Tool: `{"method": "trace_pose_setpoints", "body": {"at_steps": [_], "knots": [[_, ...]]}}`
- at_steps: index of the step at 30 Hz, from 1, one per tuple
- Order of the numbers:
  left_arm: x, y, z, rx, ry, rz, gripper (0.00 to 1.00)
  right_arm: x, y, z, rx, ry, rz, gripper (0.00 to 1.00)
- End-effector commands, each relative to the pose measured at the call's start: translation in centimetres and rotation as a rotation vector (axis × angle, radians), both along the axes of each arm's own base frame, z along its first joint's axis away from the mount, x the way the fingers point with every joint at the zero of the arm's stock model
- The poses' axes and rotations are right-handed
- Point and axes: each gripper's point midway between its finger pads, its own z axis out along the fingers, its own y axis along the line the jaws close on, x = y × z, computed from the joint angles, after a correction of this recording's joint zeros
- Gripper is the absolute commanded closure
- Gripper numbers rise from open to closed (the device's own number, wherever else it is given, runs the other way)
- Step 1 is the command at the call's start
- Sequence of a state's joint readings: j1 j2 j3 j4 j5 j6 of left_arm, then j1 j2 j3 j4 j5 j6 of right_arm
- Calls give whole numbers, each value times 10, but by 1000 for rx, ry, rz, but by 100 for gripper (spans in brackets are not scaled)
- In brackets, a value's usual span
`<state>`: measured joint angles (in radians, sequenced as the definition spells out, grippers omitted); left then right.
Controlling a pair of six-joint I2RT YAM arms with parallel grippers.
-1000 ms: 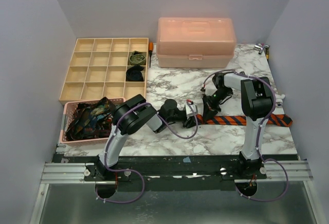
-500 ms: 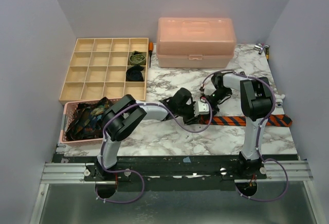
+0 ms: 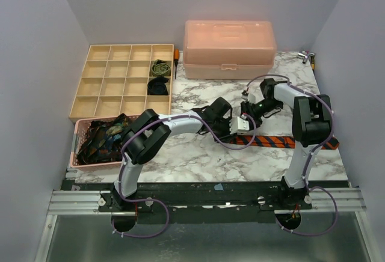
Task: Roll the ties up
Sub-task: Roll the tie at the center of the board.
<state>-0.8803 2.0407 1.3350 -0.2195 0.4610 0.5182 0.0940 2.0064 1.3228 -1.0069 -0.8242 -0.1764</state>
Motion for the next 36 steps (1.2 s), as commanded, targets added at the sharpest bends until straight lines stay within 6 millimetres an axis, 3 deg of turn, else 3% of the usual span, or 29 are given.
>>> {"method": "trace_pose_setpoints", "body": {"at_steps": [1,4,8,13,14,16,19,24,25,26,27,30,32,34,36], "knots": [[-40,80,-79,377,143,11,91,-4,20,27,163,-41,-2,52],[-41,80,-80,380,147,9,90,-5,25,26,194,-15,-9,51],[-40,79,-80,379,148,11,88,-17,25,0,135,34,16,54],[-42,77,-79,371,161,16,86,-26,16,-28,52,57,41,68],[-43,77,-80,369,166,19,84,-25,15,-31,39,52,43,79],[-45,74,-78,349,183,23,78,-19,10,-38,-10,30,39,98],[-43,64,-68,265,184,43,56,-9,-3,-52,-121,2,46,100],[-24,42,-25,-15,161,114,32,-7,-24,-75,-264,-1,60,100],[-21,39,-14,-77,147,127,23,-7,-27,-79,-285,2,60,100],[-16,34,-2,-143,129,131,6,-7,-30,-82,-306,1,62,100],[-13,32,11,-206,114,128,2,-8,-31,-85,-321,2,67,100],[4,26,48,-401,8,213,1,-9,-35,-90,-375,-19,100,100],[1,26,75,-562,-65,180,2,-10,-34,-91,-408,-51,131,100],[-5,30,86,-662,-55,216,2,-12,-32,-93,-431,-70,155,100],[-9,25,83,-646,49,209,2,-14,-29,-94,-449,-79,174,100]]}}
